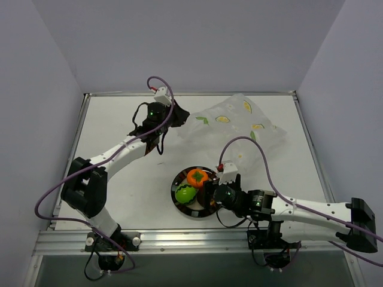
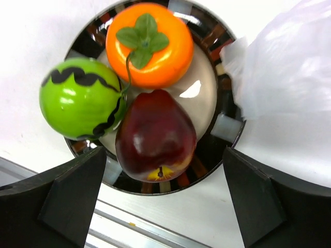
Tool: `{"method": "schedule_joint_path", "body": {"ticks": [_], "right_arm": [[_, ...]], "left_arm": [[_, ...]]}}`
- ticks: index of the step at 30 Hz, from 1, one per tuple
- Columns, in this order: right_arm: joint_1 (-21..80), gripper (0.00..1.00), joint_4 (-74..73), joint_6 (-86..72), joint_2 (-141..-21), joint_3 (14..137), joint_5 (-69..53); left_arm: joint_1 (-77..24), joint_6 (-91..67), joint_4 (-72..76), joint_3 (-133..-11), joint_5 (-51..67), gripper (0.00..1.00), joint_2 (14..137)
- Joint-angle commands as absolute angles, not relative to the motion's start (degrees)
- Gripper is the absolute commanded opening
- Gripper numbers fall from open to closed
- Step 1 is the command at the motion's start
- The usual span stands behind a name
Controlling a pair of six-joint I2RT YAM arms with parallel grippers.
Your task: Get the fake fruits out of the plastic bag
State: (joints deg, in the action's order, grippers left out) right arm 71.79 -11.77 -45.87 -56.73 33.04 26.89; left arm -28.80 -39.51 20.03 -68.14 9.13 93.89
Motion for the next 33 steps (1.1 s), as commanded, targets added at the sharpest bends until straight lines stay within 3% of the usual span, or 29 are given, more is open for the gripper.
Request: {"method": "schedule_joint_path", "body": {"ticks": [1, 3, 5, 7, 8, 11, 16, 21, 24, 25, 28, 32, 33], "right_arm": [[70.1, 0.89, -14.2, -45.4, -53.4, 35.9, 31.3], [68.6, 0.86, -14.3, -45.3, -51.2, 36.5, 32.4], [66.8, 0.83, -14.3, -44.6, -50.4, 37.6, 32.2], [65.2, 0.83, -14.4, -43.2, -49.9, 39.7, 31.8], [65.0, 0.82, -14.9, -42.9, -49.8, 40.5, 31.9], [64.7, 0.83, -15.4, -41.8, -49.4, 42.4, 32.6], [64.3, 0.84, -16.1, -40.9, -48.7, 44.3, 33.0], [62.4, 0.86, -19.6, -43.8, -45.5, 44.1, 37.0], [58.7, 0.87, -20.4, -44.3, -45.4, 43.2, 37.5], [57.8, 0.87, -20.4, -44.2, -45.4, 43.1, 37.6], [53.1, 0.79, -19.6, -42.7, -46.8, 42.9, 38.1], [45.5, 0.59, -13.0, -37.5, -50.0, 41.3, 34.1], [42.8, 0.45, -10.9, -36.1, -51.2, 40.8, 31.3]], "left_arm": [[-29.1, -34.4, 18.5, -69.6, 8.4, 0.02, 89.7], [-29.0, -33.0, 19.4, -66.3, 8.9, 0.03, 88.1], [-29.0, -30.1, 18.5, -65.4, 9.6, 0.21, 86.7], [-28.9, -27.4, 16.4, -65.4, 11.1, 0.49, 85.9], [-28.8, -26.7, 15.7, -65.4, 11.5, 0.74, 85.7], [-28.6, -24.4, 14.5, -65.4, 15.1, 0.97, 86.0], [-28.6, -18.3, 6.7, -74.9, 21.5, 0.94, 93.8], [-28.6, -15.8, 1.4, -82.7, 20.7, 0.97, 100.9], [-28.6, -16.0, 1.8, -85.0, 19.3, 0.58, 102.9], [-28.6, -16.3, 1.8, -85.3, 18.5, 0.30, 102.8], [-28.5, -16.4, 1.7, -84.7, 14.1, 0.03, 100.4], [-27.0, -19.3, 6.0, -79.8, 8.9, 0.02, 94.7], [-26.5, -20.6, 7.0, -76.8, 7.7, 0.02, 93.5]]}}
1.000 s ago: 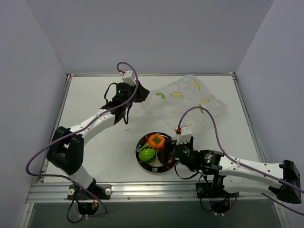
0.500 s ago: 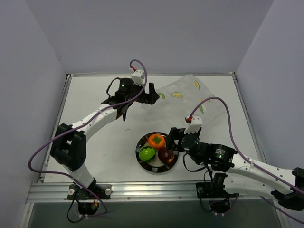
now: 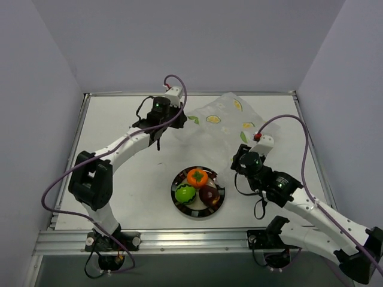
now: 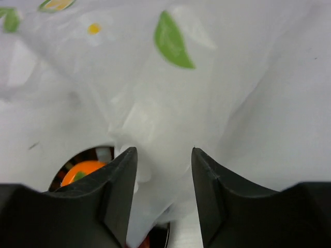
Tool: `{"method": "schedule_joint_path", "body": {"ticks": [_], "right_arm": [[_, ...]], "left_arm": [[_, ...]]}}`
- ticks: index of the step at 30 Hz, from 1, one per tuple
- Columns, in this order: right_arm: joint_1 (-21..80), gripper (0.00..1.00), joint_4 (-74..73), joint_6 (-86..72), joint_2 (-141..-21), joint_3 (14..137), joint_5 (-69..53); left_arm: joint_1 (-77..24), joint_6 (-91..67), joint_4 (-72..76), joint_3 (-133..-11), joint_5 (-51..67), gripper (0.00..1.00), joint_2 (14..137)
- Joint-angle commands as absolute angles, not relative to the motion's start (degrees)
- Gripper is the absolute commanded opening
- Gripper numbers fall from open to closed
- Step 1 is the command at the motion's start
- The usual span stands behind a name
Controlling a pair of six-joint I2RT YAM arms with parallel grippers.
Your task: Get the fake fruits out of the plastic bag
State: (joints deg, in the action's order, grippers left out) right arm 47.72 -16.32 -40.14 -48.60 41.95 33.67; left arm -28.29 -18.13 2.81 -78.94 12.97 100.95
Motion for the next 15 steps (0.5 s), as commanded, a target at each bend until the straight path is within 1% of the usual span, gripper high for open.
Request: {"method": "schedule_joint_path", "body": {"ticks": [1, 2, 3, 4, 5, 7, 8, 9, 10, 11, 12, 13, 14, 15], "right_arm": [[36.8, 0.40, -5.9, -34.3, -52.4, 40.3, 24.2], [33.8, 0.37, -3.1, -33.9, -55.2, 38.9, 20.3], [30.6, 0.30, -0.5, -33.8, -56.8, 38.2, 16.6], [25.3, 0.26, 5.8, -33.7, -58.5, 37.8, 12.9], [23.3, 0.23, 8.7, -33.7, -62.2, 37.7, 7.7], [20.5, 0.17, 17.7, -33.7, -67.4, 38.8, 4.4], [18.8, 0.14, 20.8, -33.7, -73.7, 41.3, 0.2], [18.4, 0.11, 24.2, -33.7, -77.3, 43.0, -2.6], [18.3, 0.10, 30.1, -33.7, -80.6, 44.9, -4.4], [18.3, 0.08, 32.2, -33.5, -86.9, 47.2, -6.0], [18.3, 0.07, 33.3, -33.4, -90.0, 52.7, -7.3], [18.3, 0.07, 32.9, -33.6, -92.3, 55.5, -7.6], [18.3, 0.07, 32.5, -33.6, -94.9, 57.9, -7.6], [18.4, 0.10, 32.0, -33.0, -95.4, 60.9, -6.5]], "left_arm": [[-25.6, -22.9, 8.2, -75.3, 7.0, 0.02, 91.1], [-25.4, -24.0, 10.6, -73.8, 6.8, 0.02, 89.8], [-25.4, -25.0, 11.8, -70.4, 6.1, 0.02, 88.7], [-25.4, -26.4, 12.7, -68.8, 5.3, 0.02, 86.6], [-25.5, -27.2, 14.9, -67.3, 5.4, 0.02, 85.6], [-26.0, -28.7, 17.0, -62.3, 5.3, 0.02, 83.3], [-26.5, -28.9, 18.5, -61.0, 5.1, 0.02, 82.9], [-26.5, -28.9, 19.0, -60.0, 5.1, 0.02, 82.5], [-26.6, -28.9, 19.2, -59.1, 4.8, 0.02, 83.1], [-26.6, -28.9, 18.7, -59.2, 4.9, 0.02, 83.6], [-26.1, -29.0, 18.0, -59.7, 5.0, 0.02, 84.2], [-25.8, -29.0, 17.6, -60.7, 5.1, 0.03, 85.6], [-25.6, -29.0, 17.1, -61.3, 5.0, 0.08, 86.1], [-25.0, -29.2, 16.9, -61.8, 4.9, 0.14, 86.4]]}}
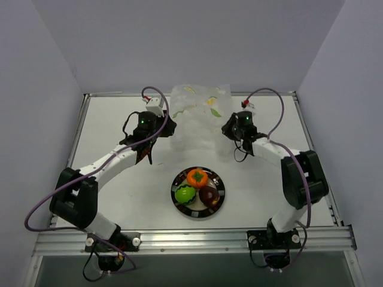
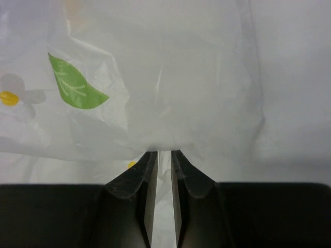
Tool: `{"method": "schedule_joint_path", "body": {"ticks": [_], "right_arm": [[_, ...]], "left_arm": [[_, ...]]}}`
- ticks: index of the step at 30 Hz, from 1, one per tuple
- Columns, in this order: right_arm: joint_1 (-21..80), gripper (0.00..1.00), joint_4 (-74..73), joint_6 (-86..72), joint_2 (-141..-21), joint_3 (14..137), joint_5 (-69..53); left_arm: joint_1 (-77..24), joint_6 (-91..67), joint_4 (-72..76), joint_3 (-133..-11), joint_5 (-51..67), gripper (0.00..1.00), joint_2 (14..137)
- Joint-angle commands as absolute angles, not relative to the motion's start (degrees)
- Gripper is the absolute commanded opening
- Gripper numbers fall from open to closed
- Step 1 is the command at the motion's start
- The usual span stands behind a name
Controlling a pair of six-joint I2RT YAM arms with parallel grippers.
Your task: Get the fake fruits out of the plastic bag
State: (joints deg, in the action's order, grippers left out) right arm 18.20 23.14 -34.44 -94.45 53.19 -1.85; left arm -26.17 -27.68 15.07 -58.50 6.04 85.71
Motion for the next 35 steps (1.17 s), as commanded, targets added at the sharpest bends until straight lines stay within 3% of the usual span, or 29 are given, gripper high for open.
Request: {"method": "schedule_joint_path", "body": {"ticks": [1, 2, 3, 4, 5, 6, 9, 18, 27, 35], "right_arm": [[18.4, 0.14, 30.5, -32.8, -95.2, 61.8, -5.5], [18.4, 0.20, 29.7, -32.1, -93.4, 62.3, -4.1], [18.5, 0.40, 28.8, -30.7, -92.2, 62.5, -1.2], [18.5, 0.53, 25.8, -29.9, -91.1, 62.8, -0.2], [18.5, 0.67, 24.2, -29.2, -88.3, 62.8, 2.3], [18.5, 0.82, 22.6, -28.7, -86.7, 62.8, 3.5], [19.1, 0.94, 19.0, -27.9, -79.9, 60.2, 6.2], [27.8, 0.96, 13.6, -26.8, -57.9, 53.6, 16.0], [30.6, 1.00, 4.8, -25.9, -37.7, 46.9, 19.2], [30.5, 1.00, 1.3, -25.5, -27.1, 39.6, 27.3]], "left_arm": [[-24.5, -29.9, 16.7, -62.3, 5.1, 0.33, 86.7], [-24.3, -30.4, 16.0, -63.4, 5.4, 0.46, 86.7], [-24.0, -30.9, 15.1, -64.3, 5.8, 0.60, 86.5], [-24.0, -31.3, 14.2, -65.3, 5.9, 0.86, 85.8], [-24.2, -31.4, 13.1, -66.0, 6.0, 0.95, 85.2], [-24.3, -31.8, 12.7, -67.0, 6.2, 0.94, 84.6], [-24.6, -33.9, 11.7, -66.6, 6.0, 0.94, 80.4], [-26.2, -31.2, -8.3, -68.9, 0.5, 0.94, 65.2], [-26.2, -23.4, -23.0, -66.7, 6.0, 0.94, 46.4], [-26.2, -20.9, -30.6, -63.4, 3.7, 0.94, 43.4]]}}
